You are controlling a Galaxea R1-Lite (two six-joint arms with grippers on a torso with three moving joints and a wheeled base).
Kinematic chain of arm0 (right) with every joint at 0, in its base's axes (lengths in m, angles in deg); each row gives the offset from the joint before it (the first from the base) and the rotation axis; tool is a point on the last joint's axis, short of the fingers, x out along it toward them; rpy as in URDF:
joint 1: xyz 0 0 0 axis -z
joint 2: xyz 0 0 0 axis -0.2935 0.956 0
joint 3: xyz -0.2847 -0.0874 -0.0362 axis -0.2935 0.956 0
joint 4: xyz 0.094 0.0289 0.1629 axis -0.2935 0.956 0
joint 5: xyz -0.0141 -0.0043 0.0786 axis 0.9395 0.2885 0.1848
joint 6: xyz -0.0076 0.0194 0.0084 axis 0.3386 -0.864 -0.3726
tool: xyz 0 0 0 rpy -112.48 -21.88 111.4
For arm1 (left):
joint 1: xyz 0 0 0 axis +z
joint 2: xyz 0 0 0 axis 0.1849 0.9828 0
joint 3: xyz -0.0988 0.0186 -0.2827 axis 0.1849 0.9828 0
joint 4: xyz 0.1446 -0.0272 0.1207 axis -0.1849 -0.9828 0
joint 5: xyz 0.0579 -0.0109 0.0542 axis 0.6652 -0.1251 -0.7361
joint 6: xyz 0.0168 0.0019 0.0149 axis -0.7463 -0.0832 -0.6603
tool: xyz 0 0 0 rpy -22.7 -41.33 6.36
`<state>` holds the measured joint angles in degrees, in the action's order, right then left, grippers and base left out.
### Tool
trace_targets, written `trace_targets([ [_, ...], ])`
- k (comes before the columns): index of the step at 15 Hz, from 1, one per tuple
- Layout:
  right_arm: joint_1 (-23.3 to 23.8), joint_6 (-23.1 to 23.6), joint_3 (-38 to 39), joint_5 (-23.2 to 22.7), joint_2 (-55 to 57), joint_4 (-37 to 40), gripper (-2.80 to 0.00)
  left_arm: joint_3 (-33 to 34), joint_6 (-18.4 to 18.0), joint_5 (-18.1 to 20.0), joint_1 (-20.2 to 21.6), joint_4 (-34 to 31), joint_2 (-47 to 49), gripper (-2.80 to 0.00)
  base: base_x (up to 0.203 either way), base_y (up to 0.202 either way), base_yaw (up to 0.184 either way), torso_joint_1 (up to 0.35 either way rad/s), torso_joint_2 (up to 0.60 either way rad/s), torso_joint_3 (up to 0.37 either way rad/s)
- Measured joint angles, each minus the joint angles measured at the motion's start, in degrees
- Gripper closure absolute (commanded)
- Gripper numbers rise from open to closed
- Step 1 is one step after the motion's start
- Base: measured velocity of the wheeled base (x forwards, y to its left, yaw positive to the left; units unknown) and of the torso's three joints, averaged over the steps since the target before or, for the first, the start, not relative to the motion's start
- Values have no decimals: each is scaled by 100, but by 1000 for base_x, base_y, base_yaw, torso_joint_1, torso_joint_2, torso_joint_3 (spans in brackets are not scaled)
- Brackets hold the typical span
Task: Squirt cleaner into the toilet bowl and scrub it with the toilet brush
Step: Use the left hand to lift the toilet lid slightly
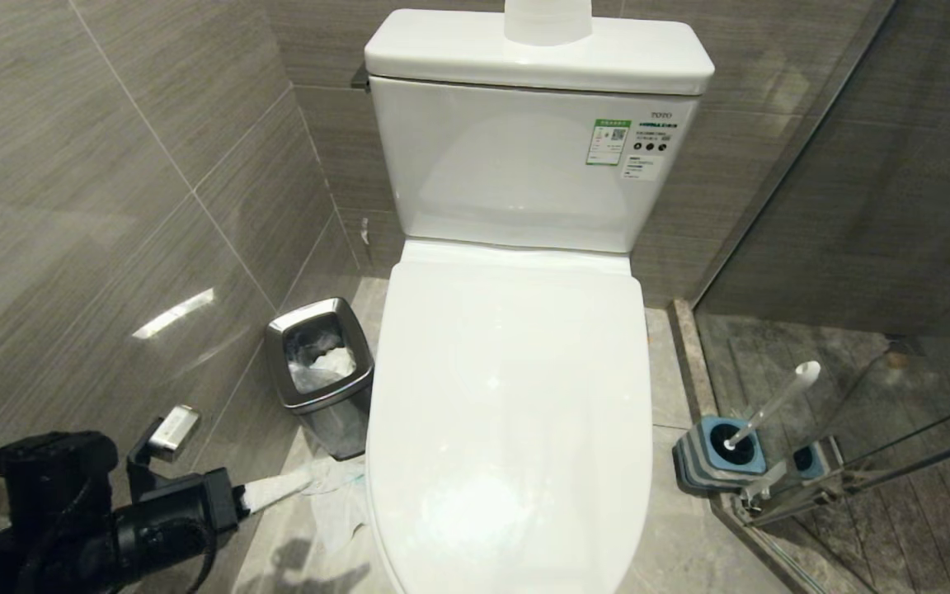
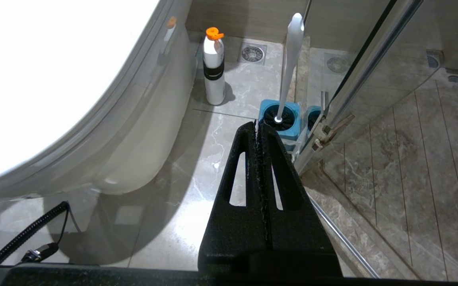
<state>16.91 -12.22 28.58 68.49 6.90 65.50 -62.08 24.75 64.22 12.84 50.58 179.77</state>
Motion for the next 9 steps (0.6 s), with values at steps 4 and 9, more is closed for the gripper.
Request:
trace_targets([
  [4,0,2,0,4,0,-2,0,5,-26,1634,1248,7,220,0,0,0,0,0,0,0],
  [9,0,0,0,2,0,0,0,113,-112,3223,2067,24,602,0,0,0,0,0,0,0],
])
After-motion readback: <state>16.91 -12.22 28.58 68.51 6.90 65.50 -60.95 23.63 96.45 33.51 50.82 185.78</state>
